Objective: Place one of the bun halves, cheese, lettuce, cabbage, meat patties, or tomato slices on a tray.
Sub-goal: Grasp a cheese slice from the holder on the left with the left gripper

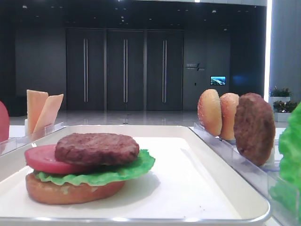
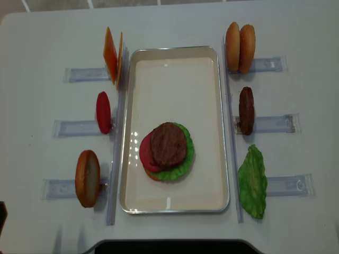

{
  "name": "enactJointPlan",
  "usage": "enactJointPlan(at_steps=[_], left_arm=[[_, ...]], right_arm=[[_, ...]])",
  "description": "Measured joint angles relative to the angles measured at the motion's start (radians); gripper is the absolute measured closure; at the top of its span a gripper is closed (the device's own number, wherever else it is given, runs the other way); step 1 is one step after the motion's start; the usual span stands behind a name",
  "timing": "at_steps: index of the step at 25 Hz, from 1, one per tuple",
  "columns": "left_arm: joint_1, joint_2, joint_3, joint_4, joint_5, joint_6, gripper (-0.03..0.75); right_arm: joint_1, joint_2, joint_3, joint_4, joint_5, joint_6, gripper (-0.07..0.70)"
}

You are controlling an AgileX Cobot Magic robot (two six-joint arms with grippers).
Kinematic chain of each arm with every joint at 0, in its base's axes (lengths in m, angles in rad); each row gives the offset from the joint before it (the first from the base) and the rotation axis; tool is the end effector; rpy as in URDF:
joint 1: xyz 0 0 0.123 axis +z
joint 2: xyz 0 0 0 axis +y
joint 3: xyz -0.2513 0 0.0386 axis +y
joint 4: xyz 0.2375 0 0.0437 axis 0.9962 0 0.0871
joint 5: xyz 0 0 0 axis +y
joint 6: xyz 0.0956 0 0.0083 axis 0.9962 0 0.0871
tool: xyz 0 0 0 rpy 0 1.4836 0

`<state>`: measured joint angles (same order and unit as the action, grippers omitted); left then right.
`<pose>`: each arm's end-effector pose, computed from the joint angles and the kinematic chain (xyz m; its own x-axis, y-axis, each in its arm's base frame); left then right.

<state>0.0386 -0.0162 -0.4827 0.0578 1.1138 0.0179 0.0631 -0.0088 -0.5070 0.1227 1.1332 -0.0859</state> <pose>0.0183 0.0057 0.2613 -0.5057 0.0239 -0.8624 -0.0614 0.9961 0.0636 0.0151 0.0116 0.2665 -0.4966 -0.0649 -0.8656 -0.1751 0.9842 0.0266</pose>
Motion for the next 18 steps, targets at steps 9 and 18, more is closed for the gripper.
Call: enactJointPlan(at_steps=[9,18], left_arm=[[0.0,0.249,-0.079,0.039,0.009,-0.117,0.272],[0.0,0.864,-0.366,0.073,-0.008,-0.158,0.272]], right_arm=[[0.0,0.0,0.0,0.0,0.0,0.0,0.393],[0.0,0.0,0.0,0.0,0.0,0.0,0.393]])
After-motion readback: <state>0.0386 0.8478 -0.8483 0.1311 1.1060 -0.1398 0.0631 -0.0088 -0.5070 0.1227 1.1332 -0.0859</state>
